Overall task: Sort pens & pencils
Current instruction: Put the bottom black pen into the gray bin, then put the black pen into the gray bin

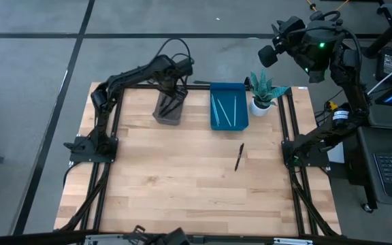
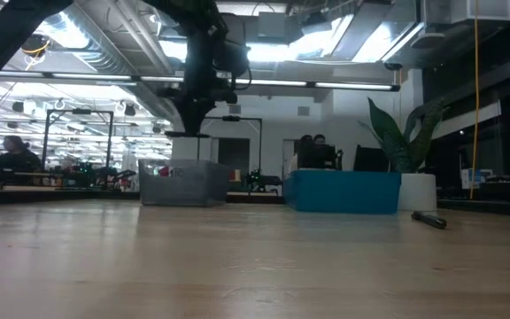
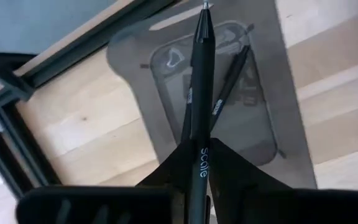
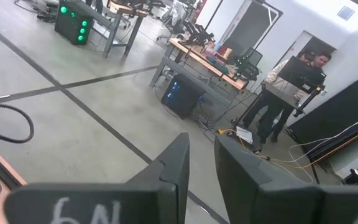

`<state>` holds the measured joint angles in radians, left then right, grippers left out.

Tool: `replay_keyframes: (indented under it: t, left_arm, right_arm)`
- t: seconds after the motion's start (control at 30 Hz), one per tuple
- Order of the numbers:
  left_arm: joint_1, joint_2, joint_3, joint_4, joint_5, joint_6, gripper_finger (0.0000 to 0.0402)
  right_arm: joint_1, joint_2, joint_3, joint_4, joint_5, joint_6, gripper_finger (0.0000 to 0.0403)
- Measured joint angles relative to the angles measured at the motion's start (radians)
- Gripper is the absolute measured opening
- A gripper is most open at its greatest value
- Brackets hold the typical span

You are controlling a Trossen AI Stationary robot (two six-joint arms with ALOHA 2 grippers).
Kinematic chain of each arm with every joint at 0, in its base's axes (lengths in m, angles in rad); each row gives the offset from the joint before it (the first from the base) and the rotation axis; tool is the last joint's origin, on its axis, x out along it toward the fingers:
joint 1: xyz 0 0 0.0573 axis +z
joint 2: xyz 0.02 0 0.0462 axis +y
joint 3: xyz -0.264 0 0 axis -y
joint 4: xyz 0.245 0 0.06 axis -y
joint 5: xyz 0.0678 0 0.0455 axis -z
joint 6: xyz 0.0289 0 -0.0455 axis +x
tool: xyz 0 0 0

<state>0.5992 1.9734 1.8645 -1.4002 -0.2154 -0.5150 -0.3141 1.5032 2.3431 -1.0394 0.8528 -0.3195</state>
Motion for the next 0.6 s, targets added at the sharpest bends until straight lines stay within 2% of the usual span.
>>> replay_keyframes:
  t: [0.23,0.6]
  left_arm:
    - [-0.008,0.020,-0.001,0.017,0.004,0.021,0.0052]
    - [-0.008,0.019,-0.001,0.022,0.020,0.029,0.0045]
  right_arm:
    - [0.000,0.000,0.000,0.005,0.007,-0.001,0.0078]
    - [0.000,0.000,0.000,0.005,0.010,-0.002,0.0078]
